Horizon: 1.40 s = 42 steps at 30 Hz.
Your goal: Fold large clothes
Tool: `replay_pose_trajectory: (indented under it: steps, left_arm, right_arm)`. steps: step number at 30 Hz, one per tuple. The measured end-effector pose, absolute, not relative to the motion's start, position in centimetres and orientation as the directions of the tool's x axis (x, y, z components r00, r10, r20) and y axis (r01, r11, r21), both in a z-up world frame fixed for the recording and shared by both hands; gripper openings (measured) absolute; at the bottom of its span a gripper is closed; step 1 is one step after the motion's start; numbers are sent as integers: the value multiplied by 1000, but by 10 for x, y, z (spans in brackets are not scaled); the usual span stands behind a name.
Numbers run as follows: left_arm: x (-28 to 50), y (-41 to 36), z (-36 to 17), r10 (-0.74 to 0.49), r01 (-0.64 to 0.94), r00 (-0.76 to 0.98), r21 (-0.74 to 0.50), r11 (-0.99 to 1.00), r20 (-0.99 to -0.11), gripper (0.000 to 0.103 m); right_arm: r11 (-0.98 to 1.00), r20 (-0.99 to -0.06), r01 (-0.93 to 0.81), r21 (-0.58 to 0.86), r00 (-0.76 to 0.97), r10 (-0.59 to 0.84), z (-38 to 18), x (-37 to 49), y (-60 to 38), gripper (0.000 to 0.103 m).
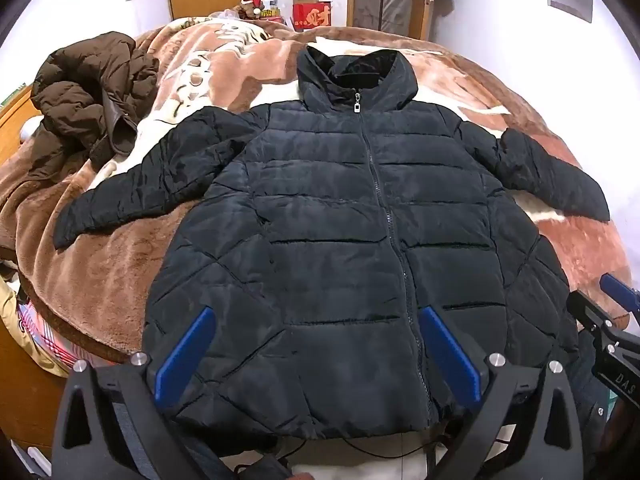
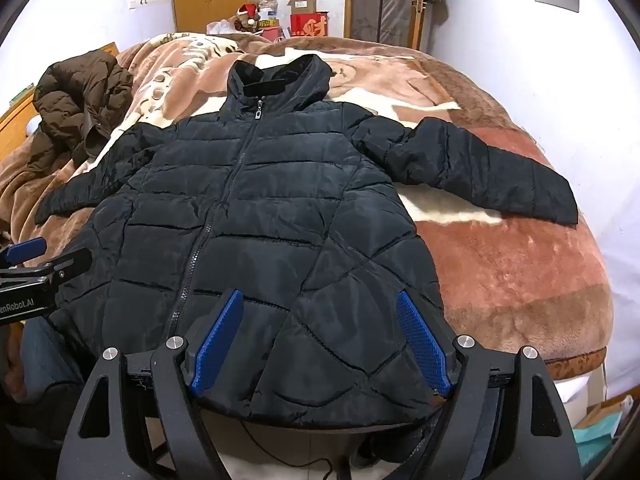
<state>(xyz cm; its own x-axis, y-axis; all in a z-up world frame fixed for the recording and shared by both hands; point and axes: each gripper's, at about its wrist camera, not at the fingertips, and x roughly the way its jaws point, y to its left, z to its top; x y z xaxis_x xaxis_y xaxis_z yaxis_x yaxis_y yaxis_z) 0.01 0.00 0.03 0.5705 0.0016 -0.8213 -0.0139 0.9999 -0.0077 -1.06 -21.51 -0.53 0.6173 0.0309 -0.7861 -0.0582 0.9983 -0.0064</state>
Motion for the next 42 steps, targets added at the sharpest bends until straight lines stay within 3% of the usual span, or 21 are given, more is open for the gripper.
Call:
replay_pose_trajectory:
  steps: [42]
  left_arm:
    - [-4,-3,1,26,-9,575,25,1000,-817,103]
  right_arm:
    - [998,-789,-59,-13,614,26,-10,-11,-216,79]
